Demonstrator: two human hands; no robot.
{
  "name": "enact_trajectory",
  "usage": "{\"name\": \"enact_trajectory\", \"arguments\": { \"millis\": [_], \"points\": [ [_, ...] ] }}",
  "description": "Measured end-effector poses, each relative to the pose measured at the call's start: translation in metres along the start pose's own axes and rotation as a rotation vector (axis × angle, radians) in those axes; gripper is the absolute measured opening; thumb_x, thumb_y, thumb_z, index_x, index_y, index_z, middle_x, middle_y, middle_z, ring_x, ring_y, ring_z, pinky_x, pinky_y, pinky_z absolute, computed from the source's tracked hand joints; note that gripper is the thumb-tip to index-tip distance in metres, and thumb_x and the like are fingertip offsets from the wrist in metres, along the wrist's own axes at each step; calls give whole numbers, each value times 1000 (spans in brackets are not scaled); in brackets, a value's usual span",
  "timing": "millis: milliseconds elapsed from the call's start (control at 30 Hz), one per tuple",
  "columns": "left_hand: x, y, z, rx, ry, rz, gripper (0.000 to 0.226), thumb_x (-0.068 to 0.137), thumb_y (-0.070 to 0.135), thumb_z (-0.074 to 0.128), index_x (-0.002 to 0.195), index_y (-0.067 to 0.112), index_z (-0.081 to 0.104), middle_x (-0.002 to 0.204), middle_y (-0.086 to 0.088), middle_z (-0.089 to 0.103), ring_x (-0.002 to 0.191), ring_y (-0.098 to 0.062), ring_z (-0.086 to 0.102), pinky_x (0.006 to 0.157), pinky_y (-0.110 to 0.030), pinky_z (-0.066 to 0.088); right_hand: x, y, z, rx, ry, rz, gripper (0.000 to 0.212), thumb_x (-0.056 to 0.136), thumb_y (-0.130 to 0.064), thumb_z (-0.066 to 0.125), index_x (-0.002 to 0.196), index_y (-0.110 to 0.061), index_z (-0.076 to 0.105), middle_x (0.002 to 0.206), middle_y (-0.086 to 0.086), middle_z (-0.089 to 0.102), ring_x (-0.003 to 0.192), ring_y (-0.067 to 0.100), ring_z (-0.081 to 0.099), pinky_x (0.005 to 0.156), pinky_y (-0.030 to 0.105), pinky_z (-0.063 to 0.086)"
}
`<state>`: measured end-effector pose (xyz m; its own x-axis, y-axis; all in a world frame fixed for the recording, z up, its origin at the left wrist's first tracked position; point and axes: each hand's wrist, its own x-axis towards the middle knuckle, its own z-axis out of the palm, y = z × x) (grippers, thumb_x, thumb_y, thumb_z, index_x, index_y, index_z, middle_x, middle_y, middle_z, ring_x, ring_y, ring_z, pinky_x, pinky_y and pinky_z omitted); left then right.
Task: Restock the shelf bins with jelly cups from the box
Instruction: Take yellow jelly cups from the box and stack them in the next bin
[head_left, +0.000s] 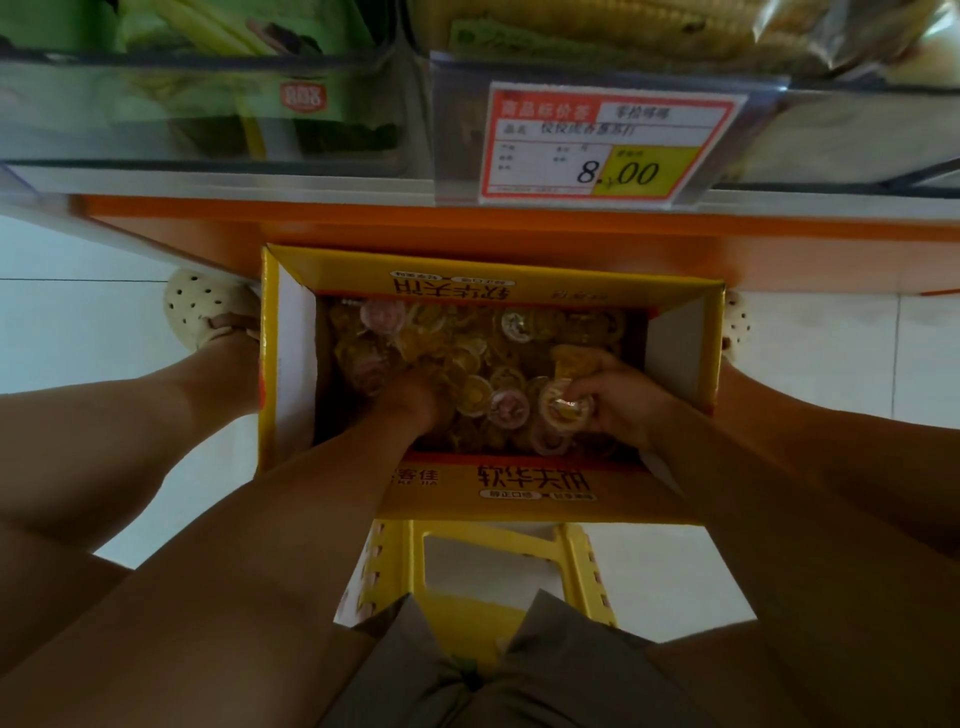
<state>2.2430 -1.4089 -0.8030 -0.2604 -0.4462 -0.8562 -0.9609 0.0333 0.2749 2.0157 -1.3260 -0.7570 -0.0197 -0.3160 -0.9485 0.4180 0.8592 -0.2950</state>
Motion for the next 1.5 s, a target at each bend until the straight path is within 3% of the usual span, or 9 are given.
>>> {"name": "enact_trajectory", "arguments": {
  "millis": [100, 533, 767, 933, 1100, 1233, 1333, 1400, 1500],
  "points": [
    [0, 0, 2, -47, 29, -11, 42, 99, 24, 49, 138, 9, 49, 145, -18, 42, 133, -37, 40, 111, -45, 33, -8, 0, -2, -4, 16, -4, 57, 83, 12, 53, 124, -28, 56, 130, 10, 51, 116, 33, 55, 76, 47, 56],
    [-6, 0, -1, -56, 27, -20, 47, 98, 37, 51, 136, 10, 50, 142, -15, 48, 129, -31, 47, 105, -37, 37, -25, -7, 7, 37, -21, 1, 56, 85, 12, 49, 125, -27, 55, 119, 11, 53, 106, 31, 58, 62, 39, 59],
    [-49, 7, -38, -939, -199, -43, 37, 89, 18, 68, 124, 10, 58, 122, -9, 62, 105, -26, 64, 79, -44, 60, -36, -13, 15, 77, -84, 52, 46, 93, -11, 51, 138, -19, 44, 113, 16, 59, 90, 28, 64, 66, 42, 58],
    [-84, 16, -55, -1115, -293, 43, 22, 94, 20, 60, 117, 18, 62, 115, -11, 67, 104, -25, 66, 81, -40, 56, -60, -22, 37, 58, -103, -14, 42, 90, -48, 59, 126, -25, 57, 114, 13, 63, 94, 31, 65, 73, 47, 58],
    [-121, 26, -57, -1091, -280, 120, 19, 93, 30, 54, 105, 18, 64, 80, -3, 60, 71, -16, 58, 67, -32, 44, -93, -16, 54, -13, -145, -155, 46, 88, -46, 64, 129, -26, 57, 133, 13, 52, 103, 35, 65, 75, 47, 58],
    [-150, 38, -56, -1010, -184, 164, 31, 84, 55, 63, 106, 34, 67, 104, -2, 62, 96, -20, 58, 66, -30, 49, -124, -9, 61, -106, -194, -365, 31, 92, -44, 56, 120, -33, 64, 128, 5, 59, 116, 30, 59, 92, 55, 51],
    [-173, 48, -58, -1029, -125, 202, 55, 68, 70, 67, 115, 41, 62, 121, 3, 63, 110, -22, 59, 68, -31, 54, -152, -6, 70, -236, -142, -553, 30, 88, -44, 62, 118, -44, 65, 134, -8, 56, 123, 15, 53, 84, 34, 57],
    [-184, 52, -60, -1069, -117, 217, 64, 62, 66, 70, 119, 38, 61, 123, 1, 61, 108, -23, 61, 65, -30, 54, -169, -4, 74, -292, -108, -631, 29, 89, -38, 64, 117, -47, 64, 134, -12, 50, 121, 10, 52, 71, 18, 53],
    [-197, 59, -62, -1091, -93, 255, 52, 75, 46, 75, 123, 32, 59, 126, -2, 59, 108, -23, 60, 63, -30, 55, -182, -2, 75, -323, -76, -682, 27, 92, -38, 61, 118, -40, 66, 132, -10, 45, 118, 8, 49, 69, 17, 50]
  ]
}}
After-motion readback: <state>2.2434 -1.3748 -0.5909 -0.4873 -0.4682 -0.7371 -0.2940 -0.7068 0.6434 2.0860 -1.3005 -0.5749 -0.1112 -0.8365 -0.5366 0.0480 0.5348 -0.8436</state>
